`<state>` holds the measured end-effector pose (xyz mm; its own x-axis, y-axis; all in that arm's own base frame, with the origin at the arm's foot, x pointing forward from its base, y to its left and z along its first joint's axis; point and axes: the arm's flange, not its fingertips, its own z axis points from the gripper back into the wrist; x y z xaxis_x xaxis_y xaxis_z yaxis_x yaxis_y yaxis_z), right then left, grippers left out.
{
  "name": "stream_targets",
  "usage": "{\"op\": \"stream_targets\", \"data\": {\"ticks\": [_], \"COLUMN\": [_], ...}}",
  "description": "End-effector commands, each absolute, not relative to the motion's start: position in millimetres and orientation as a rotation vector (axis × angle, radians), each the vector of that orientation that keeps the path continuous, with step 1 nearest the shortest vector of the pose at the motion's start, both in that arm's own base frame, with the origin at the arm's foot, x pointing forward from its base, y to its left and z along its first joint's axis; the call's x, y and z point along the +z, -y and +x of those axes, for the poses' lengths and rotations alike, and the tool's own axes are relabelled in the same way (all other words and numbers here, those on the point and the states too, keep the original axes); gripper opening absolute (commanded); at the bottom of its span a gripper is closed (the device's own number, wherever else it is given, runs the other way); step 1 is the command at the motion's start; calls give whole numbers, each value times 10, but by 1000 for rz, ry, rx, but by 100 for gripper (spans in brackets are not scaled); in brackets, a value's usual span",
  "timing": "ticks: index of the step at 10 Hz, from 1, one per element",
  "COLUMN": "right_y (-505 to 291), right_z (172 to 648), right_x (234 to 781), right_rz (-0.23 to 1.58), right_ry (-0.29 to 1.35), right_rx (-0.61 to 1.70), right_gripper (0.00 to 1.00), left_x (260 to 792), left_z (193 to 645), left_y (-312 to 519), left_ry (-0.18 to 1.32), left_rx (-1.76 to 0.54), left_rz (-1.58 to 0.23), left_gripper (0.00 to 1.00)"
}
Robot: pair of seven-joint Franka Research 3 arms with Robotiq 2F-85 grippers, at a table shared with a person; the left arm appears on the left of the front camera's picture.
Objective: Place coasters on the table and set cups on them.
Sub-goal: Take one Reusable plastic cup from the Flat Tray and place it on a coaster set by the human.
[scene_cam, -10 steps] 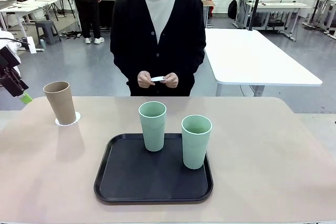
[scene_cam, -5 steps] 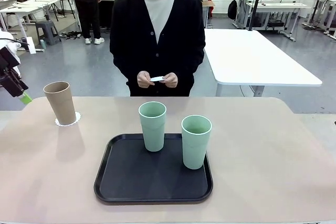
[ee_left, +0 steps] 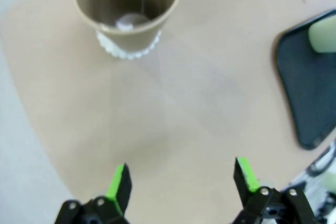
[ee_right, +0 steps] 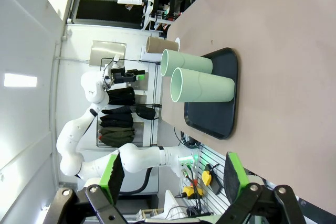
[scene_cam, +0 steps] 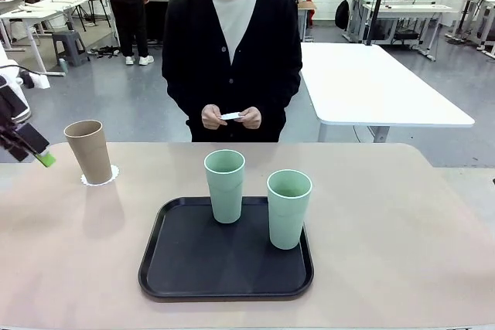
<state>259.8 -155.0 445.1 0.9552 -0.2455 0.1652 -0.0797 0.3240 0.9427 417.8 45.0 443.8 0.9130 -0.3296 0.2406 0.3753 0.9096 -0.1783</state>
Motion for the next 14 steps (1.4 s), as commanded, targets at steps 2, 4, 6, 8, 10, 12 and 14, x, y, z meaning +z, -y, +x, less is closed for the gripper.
{"op": "stream_targets", "data": {"ticks": [2, 4, 6, 8, 10, 12, 14], "right_y": [1558, 1558, 1558, 1558, 1558, 1558, 1558], "right_z": [2623, 2623, 2623, 2623, 2623, 2623, 2623], "right_x": [4470, 4470, 4470, 4470, 4470, 4470, 4470], "right_rz": [1266, 1266, 1266, 1266, 1266, 1266, 1266], "right_ry": [326, 326, 326, 326, 326, 326, 326], "right_rx": [-98, -98, -98, -98, -98, -98, -98], "right_gripper": [100, 100, 100, 100, 100, 100, 100], "left_x": [4368, 4386, 4413, 4466, 4469, 4334, 4232], "left_z": [3913, 4071, 3877, 3597, 3548, 3572, 3611], "left_y": [-343, -421, -599, -1144, -1703, -2167, -2489], "left_ry": [199, 195, 292, 380, 432, 422, 339], "left_rx": [-292, -313, -361, -364, -326, -169, -110], "left_rz": [-180, -234, -501, -862, -1068, -1181, -1249], "left_gripper": [100, 100, 100, 100, 100, 100, 100]}}
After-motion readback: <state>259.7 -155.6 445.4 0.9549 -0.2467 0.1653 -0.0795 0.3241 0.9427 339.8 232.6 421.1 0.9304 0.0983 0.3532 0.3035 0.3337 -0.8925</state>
